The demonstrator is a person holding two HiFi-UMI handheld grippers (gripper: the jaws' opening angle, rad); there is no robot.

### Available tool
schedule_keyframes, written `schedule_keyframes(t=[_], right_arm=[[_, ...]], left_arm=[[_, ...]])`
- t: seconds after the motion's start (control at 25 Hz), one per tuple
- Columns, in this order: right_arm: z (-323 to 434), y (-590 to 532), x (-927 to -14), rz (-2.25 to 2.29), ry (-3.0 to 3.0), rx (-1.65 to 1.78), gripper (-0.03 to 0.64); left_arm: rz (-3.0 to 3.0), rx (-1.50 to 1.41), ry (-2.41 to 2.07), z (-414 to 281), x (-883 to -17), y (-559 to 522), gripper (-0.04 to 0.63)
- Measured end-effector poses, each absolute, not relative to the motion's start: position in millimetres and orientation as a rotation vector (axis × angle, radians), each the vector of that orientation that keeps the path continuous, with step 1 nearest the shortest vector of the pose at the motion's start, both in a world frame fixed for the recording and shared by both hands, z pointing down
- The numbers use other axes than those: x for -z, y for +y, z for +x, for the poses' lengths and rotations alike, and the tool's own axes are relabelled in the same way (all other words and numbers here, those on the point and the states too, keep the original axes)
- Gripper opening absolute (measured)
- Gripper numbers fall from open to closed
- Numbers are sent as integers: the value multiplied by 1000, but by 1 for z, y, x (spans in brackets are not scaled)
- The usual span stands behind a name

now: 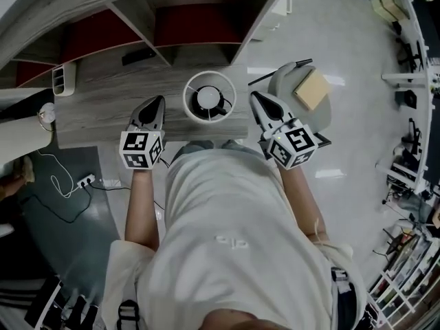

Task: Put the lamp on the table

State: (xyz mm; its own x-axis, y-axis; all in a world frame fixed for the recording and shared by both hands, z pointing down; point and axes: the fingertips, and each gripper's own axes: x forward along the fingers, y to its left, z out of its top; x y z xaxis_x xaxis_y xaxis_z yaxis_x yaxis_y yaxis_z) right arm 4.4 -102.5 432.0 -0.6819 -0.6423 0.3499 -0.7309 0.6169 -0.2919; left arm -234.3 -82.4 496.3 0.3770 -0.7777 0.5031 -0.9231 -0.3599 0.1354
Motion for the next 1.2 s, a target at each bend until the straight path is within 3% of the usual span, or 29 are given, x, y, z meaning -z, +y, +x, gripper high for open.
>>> schedule_keyframes(t=[0.44,1.2], right_arm=[[9,-102,-378,1132,-2742,-496,29],[28,-87,-369,1223,-2736,-471,30]], left_arm=[[2386,-299,-1602,-219,-417,-69,15],[2425,-321,-1632,-206,-397,-62,15]])
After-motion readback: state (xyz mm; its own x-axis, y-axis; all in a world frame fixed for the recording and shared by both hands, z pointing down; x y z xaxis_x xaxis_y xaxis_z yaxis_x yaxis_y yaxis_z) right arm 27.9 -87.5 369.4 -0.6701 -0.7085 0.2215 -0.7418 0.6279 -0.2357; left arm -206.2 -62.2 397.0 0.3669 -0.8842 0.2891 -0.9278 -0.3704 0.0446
